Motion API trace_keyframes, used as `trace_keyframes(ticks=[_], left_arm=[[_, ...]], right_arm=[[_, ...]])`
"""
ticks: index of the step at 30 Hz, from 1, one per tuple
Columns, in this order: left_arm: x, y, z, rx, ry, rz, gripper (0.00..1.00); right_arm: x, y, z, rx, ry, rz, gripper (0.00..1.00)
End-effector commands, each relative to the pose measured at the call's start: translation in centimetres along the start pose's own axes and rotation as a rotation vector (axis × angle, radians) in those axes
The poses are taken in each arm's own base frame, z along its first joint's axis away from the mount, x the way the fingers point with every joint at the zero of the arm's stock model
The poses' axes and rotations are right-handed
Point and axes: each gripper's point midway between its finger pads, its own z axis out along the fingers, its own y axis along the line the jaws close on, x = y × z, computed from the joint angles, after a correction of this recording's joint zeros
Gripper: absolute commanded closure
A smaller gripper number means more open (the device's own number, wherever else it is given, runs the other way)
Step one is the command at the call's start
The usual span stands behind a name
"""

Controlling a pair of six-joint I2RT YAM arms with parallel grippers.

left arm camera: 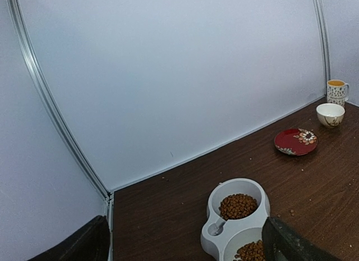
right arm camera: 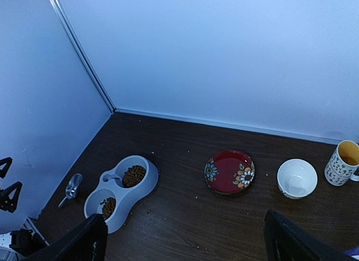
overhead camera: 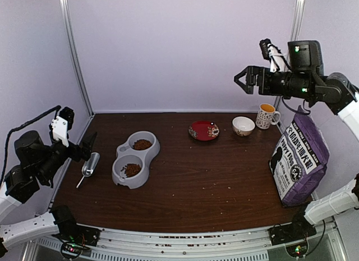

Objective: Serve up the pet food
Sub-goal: Reset both arms

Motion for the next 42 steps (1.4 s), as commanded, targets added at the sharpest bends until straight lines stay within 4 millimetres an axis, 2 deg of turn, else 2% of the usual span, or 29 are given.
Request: trace_keyframes(ticks=[1,4,11,18,24,32,38,42], left_arm=[[-1.0,0.6,0.1,-0.030,-0.032,-0.015,0.02],[-0.9,0.6,0.1,-0.035,-0.028,-0.012,0.02],[-0.5,1.1,0.5,-0.072,-0.004,-0.021,0.02],[1.5,1.9,2.8,-0.144,0.135,-0.045,0.02],[3.4,2.7,4.6,-0.180,0.212,-0.126,0.03],[8.1,2.4,8.0,-0.175,0.386,-0.211,0.02],[9.6,2.3,8.9,-0.201,0.450,-0.196,0.02],[9.7,2.3,8.9,-0.198,0.447,-0.193,0.02]], right_arm=[[1.7,0.0,2.3,0.074,-0.006,-0.015,0.00],[3.4,0.6,3.5,0.048,-0.031,0.012,0.00],[8.0,-0.7,5.2,0.092,-0.064,0.089,0.00],[12.1,-3.2,6.6,0.200,-0.062,0.094,0.00],[15.0,-3.8,8.3,0.220,-0.022,0.038,0.00],[17.1,-3.3,9.5,0.181,0.019,0.000,0.00],[18.1,-3.6,9.7,0.181,0.038,-0.012,0.00],[18.3,-3.7,9.4,0.175,0.033,-0.018,0.00]])
